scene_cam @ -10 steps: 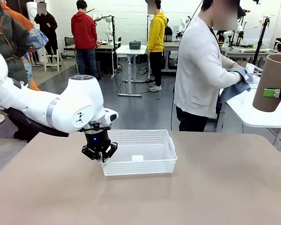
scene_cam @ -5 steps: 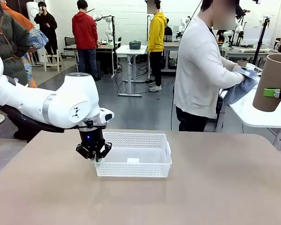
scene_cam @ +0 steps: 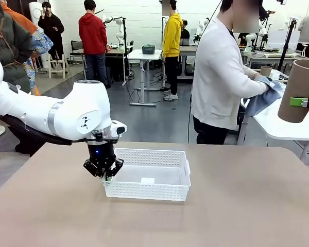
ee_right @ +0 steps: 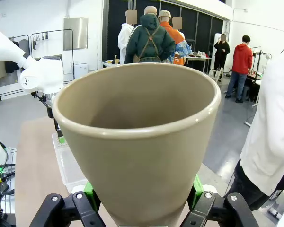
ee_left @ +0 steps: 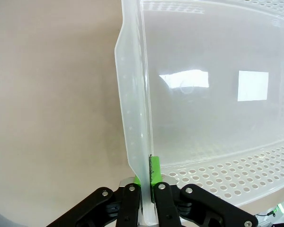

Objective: Clean and organize the cups into the basket.
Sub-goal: Pick up the Organizing basket and move it to the center of the table, then pick up the Reusable plastic cup from the right side of the table and place it inside the Organizing basket.

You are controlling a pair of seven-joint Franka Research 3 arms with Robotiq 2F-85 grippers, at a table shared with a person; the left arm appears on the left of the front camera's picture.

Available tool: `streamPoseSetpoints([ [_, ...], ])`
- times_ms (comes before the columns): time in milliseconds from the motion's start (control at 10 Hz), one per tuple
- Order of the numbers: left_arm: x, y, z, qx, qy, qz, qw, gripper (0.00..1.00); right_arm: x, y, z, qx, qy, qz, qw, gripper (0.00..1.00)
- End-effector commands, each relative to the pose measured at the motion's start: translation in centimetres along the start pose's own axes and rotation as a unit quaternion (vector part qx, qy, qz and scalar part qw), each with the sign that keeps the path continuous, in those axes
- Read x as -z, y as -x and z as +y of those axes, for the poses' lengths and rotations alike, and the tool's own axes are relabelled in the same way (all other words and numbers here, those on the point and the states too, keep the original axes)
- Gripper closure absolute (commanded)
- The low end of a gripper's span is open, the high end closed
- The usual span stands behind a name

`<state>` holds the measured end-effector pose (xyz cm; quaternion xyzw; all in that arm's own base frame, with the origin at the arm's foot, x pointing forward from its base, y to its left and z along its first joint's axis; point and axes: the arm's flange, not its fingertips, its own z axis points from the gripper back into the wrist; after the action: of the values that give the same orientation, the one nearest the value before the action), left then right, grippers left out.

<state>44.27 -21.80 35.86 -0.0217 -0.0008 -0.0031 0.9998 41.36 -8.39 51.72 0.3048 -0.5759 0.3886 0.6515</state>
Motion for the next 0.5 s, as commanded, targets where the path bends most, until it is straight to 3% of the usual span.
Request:
streamPoseSetpoints([
  [0,-0.1,-0.1,0.0,-0.002,0.002,-0.004,1.000,1.00,0.0,-0.3,0.1,-0.004,-0.002,-0.002,1.000,0.24],
  [100,-0.1,-0.1,0.0,-0.002,0.002,-0.004,1.000,1.00,0.0,-0.3,0.1,-0.004,-0.002,-0.002,1.000,0.24],
  [200,-0.1,-0.1,0.0,-0.002,0.002,-0.004,1.000,1.00,0.0,0.0,0.0,0.000,0.000,0.000,1.000,0.17],
  [400,-0.1,-0.1,0.0,-0.002,0.002,-0.004,1.000,1.00,8.0,-3.9,3.6,-0.085,-0.080,0.152,0.982,0.17],
])
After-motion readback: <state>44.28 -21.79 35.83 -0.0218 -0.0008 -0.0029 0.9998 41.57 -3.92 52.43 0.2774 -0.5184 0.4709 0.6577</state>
